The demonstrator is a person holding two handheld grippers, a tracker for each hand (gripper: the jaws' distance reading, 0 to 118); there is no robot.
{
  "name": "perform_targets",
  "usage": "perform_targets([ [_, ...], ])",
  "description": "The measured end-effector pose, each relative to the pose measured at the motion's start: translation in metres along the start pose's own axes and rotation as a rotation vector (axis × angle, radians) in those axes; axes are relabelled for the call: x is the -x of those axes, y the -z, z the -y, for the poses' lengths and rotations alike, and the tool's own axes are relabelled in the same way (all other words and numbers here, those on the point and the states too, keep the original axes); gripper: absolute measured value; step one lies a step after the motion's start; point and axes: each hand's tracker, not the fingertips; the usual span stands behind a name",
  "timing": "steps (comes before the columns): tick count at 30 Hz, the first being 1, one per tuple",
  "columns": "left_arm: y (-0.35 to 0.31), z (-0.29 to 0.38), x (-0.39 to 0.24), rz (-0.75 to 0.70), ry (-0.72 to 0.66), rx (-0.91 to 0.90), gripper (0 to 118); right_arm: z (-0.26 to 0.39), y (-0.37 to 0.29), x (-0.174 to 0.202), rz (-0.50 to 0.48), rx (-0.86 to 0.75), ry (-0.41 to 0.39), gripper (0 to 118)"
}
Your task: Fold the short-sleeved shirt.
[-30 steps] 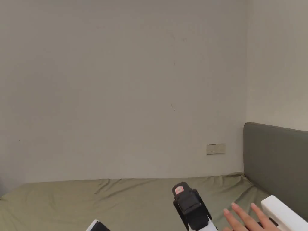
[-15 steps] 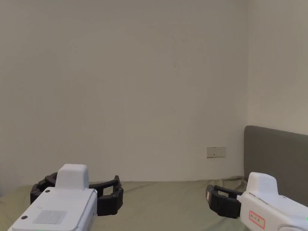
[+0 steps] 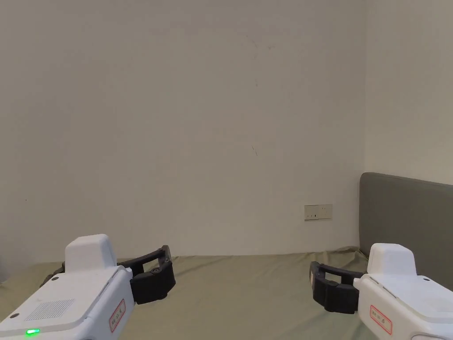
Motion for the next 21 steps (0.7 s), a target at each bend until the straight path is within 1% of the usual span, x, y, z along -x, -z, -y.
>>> perform_targets([
  [3,0.0011,-0.0012,-0.0007,0.004,0.048,0.005,118,-0.0004,-0.0014,-0.0041,-0.001,-0.004,0.046,118],
  [6,0.0019,-0.0011,-0.0010,0.010,0.034,0.006,118,0.0005,-0.0007,-0.0040,0.014,0.001,0.029,118],
  [8,0.0018,-0.0006,0.0010,0.021,0.017,0.013,118,0.0028,0.0005,-0.0073,0.011,0.006,0.032,118],
  [11,0.0026,0.0004,-0.0001,0.021,0.031,0.013,118,0.0044,0.0001,-0.0097,0.009,0.006,0.042,118],
  [17,0.0045,0.0017,-0.0035,0.012,0.057,0.014,118,0.0034,-0.0001,-0.0090,0.022,-0.003,0.014,118],
  [21,0.0038,0.0020,-0.0051,0.012,0.059,0.007,118,0.0046,-0.0018,-0.0090,0.013,-0.012,0.013,118],
])
